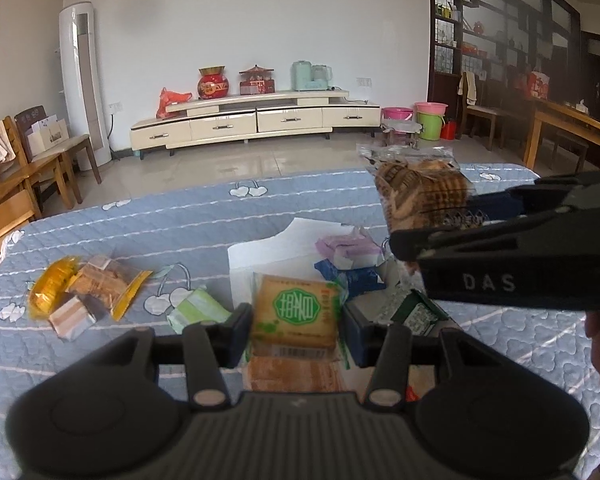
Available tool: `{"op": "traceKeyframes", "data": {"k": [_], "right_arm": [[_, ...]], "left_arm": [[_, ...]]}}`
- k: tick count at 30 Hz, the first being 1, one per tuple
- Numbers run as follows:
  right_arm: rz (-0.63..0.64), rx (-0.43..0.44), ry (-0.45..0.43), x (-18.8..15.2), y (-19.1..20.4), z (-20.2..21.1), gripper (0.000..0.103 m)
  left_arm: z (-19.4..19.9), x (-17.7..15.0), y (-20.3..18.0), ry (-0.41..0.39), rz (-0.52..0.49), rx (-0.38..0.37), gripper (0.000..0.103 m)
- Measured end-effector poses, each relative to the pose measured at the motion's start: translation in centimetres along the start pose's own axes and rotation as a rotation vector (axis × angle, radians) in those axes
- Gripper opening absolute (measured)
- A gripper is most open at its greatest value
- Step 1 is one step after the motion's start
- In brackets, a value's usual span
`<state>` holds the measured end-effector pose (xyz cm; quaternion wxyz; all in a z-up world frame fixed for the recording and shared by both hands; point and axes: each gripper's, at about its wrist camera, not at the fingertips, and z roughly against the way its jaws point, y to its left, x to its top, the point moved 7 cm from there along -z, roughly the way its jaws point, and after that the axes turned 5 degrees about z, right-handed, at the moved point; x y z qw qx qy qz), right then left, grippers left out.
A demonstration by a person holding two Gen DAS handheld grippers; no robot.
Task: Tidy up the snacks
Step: 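Lower clear bun bag into tray with right tool while left tool holds yellow pack above, then release yellow pack into tray with left tool while right tool releases bun bag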
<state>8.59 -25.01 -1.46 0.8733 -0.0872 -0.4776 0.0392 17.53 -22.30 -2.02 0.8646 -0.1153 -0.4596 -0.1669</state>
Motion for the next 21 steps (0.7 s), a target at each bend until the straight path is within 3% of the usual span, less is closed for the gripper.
{"op": "traceKeyframes", "data": {"k": [7, 8, 10, 16, 19, 21], "right_arm": [[0.023, 0.008, 0.022, 0.5, -0.4, -1.1, 0.075], [0.026, 0.007, 0.017, 0.6, -0.6, -1.1, 0.078], [0.025, -0.015, -0.002, 0.6, -1.0, -0.7, 0.098], [-0.038, -0.056, -0.041, 0.2, -2.8, 1.9, 0.098], [-0.074, -0.083, -0.052, 0.1, -3.7, 3.5, 0.098], [-0.091, -0.097, -0.060, 0.1, -4.2, 4.6, 0.099]], "left_arm": [[-1.4, -0.2, -0.7, 0.022, -0.006, -0.018, 0.048], [-1.6, -0.3, -0.9, 0.025, -0.008, -0.022, 0.048], [-1.9, -0.3, -1.2, 0.028, -0.013, -0.030, 0.048], [-2.8, -0.4, -2.4, 0.045, -0.010, -0.068, 0.048], [-3.1, -0.4, -3.1, 0.054, 0.013, -0.103, 0.054], [-2.9, -0.3, -3.4, 0.052, 0.018, -0.110, 0.068]]}}
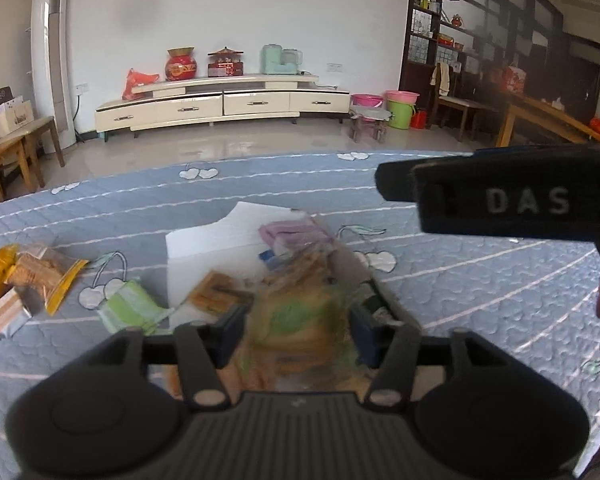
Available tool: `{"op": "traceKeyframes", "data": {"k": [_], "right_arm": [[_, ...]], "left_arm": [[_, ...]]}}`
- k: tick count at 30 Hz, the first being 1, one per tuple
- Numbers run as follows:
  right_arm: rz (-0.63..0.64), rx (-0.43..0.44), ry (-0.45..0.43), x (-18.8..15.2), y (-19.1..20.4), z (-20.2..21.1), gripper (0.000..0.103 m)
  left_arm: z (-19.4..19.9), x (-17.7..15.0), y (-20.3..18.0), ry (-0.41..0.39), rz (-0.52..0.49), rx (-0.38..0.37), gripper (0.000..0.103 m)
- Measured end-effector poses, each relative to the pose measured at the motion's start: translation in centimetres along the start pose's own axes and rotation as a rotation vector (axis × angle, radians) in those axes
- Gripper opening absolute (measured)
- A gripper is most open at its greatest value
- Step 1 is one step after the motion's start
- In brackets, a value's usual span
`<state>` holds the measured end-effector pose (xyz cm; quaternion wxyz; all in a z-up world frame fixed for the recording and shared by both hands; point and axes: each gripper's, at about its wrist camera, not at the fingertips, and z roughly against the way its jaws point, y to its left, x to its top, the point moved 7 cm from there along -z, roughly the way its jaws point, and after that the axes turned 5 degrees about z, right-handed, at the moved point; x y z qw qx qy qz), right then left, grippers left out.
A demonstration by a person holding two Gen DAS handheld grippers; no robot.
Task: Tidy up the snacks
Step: 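Release yellow pack into tray with left tool while right tool releases bun bag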
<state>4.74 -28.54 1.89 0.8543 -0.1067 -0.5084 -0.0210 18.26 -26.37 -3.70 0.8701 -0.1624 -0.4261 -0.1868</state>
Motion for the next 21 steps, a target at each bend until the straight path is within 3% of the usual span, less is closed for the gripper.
{"op": "traceKeyframes", "data": {"k": [2, 3, 11, 21], "right_arm": [[-0.006, -0.017, -0.005, 0.3, -0.5, 1.0, 0.102], [-0.007, -0.022, -0.010, 0.4, -0.7, 1.5, 0.103], [-0.006, -0.062, -0.034, 1.0, -1.1, 5.2, 0.103], [-0.005, -0.023, -0.030, 0.2, 1.7, 7.3, 0.103]], "left_arm": [[0.8, 0.2, -0.1, -0.023, -0.007, 0.009, 0.090], [1.2, 0.3, -0.1, -0.033, -0.013, 0.022, 0.091], [4.1, 1.2, 2.1, -0.033, 0.029, 0.114, 0.096], [8.3, 0.6, 5.7, -0.052, 0.076, 0.195, 0.097]]}}
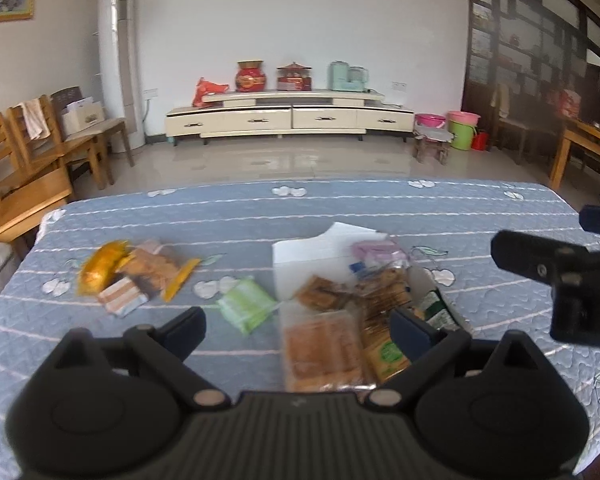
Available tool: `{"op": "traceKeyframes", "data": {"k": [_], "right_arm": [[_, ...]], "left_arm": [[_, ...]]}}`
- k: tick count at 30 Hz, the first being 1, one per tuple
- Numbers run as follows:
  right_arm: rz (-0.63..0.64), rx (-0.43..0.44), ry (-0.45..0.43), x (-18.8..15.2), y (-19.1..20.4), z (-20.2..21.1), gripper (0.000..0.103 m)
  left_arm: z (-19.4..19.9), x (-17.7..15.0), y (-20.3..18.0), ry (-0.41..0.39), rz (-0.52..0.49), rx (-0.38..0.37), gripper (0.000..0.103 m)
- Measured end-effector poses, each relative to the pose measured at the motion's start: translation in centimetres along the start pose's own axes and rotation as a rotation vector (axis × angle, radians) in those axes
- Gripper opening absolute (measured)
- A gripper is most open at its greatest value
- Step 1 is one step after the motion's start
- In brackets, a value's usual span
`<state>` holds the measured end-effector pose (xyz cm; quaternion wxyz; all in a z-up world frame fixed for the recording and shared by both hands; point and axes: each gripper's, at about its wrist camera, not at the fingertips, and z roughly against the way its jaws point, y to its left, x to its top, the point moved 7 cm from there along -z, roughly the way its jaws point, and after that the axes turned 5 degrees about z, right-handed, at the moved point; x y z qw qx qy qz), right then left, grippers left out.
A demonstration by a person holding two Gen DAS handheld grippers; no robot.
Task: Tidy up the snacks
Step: 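Release yellow pack into tray with left tool while right tool releases bun bag, then withdraw both open tools from the tray toward the remaining snacks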
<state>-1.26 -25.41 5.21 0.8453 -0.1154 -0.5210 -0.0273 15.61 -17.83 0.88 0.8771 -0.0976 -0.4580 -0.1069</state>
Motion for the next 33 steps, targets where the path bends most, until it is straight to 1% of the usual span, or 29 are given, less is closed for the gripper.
{"op": "traceKeyframes", "data": {"k": [7, 16, 28, 33], "right_arm": [[0.014, 0.041, -0.001, 0.1, 2.5, 0.6, 0.103], [0.043, 0.109, 0.018, 0.0, 5.7, -0.3, 0.103], [0.078, 0.187, 0.069, -0.7, 10.7, -3.7, 0.103], [0.079, 0.216, 0.095, -1.2, 11.9, -5.4, 0.103]], "left_arm": [[1.4, -0.1, 2.8, -0.017, 0.036, 0.038, 0.098], [2.1, -1.0, 6.7, -0.018, 0.077, 0.074, 0.097], [1.4, -2.4, 11.8, 0.001, 0.141, 0.125, 0.097], [0.4, -3.0, 13.9, 0.018, 0.165, 0.149, 0.097]]}}
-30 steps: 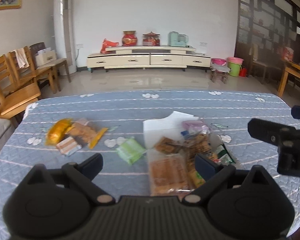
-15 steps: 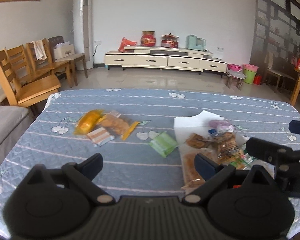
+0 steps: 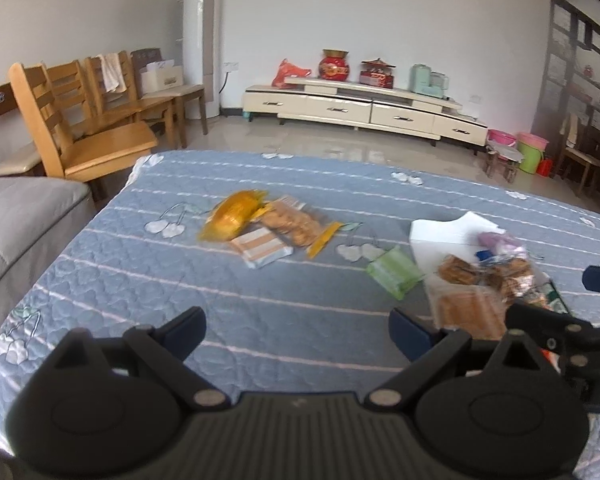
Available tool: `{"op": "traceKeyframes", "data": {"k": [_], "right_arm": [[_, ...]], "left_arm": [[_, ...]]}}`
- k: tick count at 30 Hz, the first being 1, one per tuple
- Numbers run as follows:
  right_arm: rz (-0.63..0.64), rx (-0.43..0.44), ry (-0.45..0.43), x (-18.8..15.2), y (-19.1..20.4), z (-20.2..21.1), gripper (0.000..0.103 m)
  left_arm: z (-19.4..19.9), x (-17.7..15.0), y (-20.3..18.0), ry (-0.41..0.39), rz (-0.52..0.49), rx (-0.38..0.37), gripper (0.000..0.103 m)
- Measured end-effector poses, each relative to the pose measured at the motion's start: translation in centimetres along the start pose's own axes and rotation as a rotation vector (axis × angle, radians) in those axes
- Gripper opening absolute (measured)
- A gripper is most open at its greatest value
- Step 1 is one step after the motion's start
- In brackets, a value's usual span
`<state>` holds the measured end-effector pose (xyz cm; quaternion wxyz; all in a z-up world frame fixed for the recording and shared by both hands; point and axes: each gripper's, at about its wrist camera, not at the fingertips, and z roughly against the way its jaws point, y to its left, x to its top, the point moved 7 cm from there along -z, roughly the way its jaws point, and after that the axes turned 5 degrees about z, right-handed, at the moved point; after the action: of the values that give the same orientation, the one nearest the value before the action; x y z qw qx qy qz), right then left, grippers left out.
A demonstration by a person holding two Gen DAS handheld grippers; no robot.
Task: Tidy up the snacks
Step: 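Withdraw both open tools from the tray toward the remaining snacks, then grasp yellow barcode packet with left tool while right tool grasps green striped pack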
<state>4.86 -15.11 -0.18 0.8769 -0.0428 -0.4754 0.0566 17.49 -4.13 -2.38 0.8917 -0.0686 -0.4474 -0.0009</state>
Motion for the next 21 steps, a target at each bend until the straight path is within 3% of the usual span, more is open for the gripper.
{"op": "traceKeyframes", "data": {"k": [10, 13, 21], "right_arm": [[0.007, 0.031, 0.018, -0.2, 0.9, -1.8, 0.103], [0.003, 0.035, 0.018, -0.1, 0.9, -2.3, 0.103], [0.015, 0.025, 0.024, 0.0, 0.4, -3.4, 0.103]], "left_arm": [[-5.2, 3.1, 4.5, -0.005, 0.019, 0.076, 0.099], [-8.3, 5.2, 5.8, -0.005, 0.021, 0.084, 0.099], [-18.5, 9.1, 8.1, 0.101, -0.062, 0.144, 0.099]]}}
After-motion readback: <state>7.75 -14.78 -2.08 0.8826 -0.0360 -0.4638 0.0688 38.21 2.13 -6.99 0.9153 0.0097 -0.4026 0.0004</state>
